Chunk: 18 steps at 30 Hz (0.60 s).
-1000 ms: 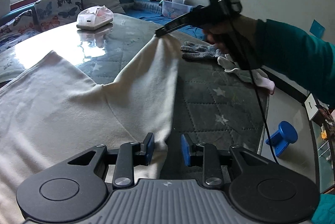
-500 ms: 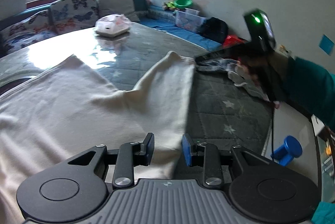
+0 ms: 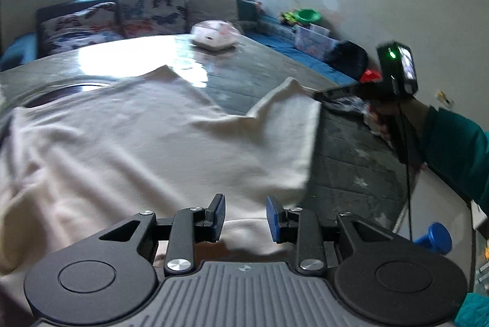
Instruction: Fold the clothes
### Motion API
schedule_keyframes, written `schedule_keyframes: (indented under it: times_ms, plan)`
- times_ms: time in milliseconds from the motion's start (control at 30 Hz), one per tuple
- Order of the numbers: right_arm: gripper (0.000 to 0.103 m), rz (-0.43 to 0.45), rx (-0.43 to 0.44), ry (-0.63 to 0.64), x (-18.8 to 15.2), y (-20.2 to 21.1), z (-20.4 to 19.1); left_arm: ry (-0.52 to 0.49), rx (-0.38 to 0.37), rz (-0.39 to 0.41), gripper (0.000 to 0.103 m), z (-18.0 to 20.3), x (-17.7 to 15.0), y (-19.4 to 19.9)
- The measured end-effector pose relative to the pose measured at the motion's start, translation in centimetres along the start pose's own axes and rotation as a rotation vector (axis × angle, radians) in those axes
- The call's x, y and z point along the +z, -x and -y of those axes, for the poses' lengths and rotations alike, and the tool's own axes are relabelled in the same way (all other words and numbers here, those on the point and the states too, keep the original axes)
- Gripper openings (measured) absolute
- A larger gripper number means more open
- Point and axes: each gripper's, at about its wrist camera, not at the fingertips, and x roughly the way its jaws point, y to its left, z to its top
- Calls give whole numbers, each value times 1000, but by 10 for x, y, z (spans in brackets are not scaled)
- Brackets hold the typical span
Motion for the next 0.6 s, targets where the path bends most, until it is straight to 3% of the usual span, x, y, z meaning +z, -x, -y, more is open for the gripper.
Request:
schedule_keyframes:
  times_ms: [200,300,367,467,600]
  plan:
    - [8,-15,-127,75,1,4,-9,90,210,110,35,-56,11,43]
    - [9,-11,-151,74,1,11,-7,129,325,111,34,-89,17,46]
    - [10,-2,-154,71,3,17,-7,103,395,86,33,-106,18,42]
    - [10,32,-119,82,7,32,-16,71,398,53,30,-124,16,36]
    - [12,71,-5,163,9,51,-52,35,408,17,24,-136,12,28]
